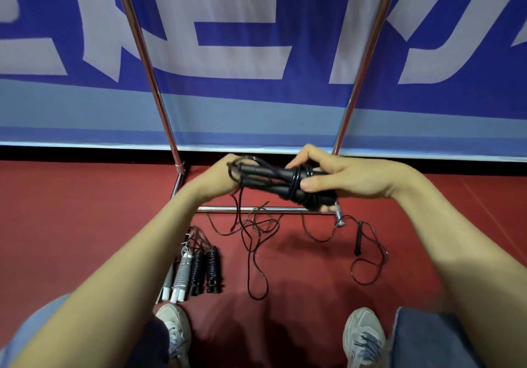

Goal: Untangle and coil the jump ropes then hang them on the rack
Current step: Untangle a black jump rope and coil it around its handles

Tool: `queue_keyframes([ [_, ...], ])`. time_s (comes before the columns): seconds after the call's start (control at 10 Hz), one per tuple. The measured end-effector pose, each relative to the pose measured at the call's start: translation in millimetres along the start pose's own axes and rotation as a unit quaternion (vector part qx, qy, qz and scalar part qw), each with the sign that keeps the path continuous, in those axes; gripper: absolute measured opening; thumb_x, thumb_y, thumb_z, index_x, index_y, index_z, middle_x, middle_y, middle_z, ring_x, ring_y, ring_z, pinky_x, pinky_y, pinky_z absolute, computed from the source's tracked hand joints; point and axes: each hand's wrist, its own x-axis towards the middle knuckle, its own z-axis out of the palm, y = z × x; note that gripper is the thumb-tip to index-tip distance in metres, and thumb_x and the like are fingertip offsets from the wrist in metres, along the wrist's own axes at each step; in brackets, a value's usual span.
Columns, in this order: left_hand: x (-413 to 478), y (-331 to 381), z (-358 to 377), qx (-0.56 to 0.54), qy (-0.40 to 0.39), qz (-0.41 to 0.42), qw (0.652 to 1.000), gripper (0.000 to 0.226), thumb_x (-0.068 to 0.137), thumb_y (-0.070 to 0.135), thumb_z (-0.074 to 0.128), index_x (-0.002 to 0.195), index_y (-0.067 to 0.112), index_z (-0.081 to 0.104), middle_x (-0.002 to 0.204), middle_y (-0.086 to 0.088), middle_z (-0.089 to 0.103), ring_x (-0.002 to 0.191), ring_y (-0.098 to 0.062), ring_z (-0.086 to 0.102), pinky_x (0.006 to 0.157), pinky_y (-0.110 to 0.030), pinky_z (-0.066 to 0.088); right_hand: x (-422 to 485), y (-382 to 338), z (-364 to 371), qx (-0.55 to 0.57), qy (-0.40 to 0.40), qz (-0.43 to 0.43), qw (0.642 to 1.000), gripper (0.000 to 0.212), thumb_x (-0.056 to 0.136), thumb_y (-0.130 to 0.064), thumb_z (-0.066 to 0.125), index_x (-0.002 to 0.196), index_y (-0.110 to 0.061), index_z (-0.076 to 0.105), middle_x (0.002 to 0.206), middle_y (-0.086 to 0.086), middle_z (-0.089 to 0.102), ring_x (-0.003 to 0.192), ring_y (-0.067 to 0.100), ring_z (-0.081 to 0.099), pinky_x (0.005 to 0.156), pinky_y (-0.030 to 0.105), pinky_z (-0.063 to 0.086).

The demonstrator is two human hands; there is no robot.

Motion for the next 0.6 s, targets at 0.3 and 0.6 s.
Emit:
queue_keyframes([
  [0.3,6,22,17,0.025,-0.006,-0.084,0.996,0.016,0.073,0.021,0.082,0.076,0.01,0.072,0.056,0.005,0.052,0.051,-0.005,0.037,0.053,-0.017,0.031,33,25,19,-0.265,0.032,0.095,0.959,0.045,0.089,-0.041,0.064,0.128,-0.028,0.045,0.105,-0.003,0.057,0.092,0.019,0.054,0.086,0.035,0.044],
  [0.6,2,34,24,0.276,0.149,0.014,0.95,0.015,0.088,0.03,0.066,0.098,0.022,0.074,0.086,0.004,0.071,0.085,-0.012,0.064,0.07,-0.026,0.046,40,20,17,-0.285,0.131,0.079,0.946,0.049,0.095,-0.035,0.053,0.138,-0.043,0.031,0.082,-0.008,0.058,0.069,0.013,0.057,0.069,0.031,0.045],
])
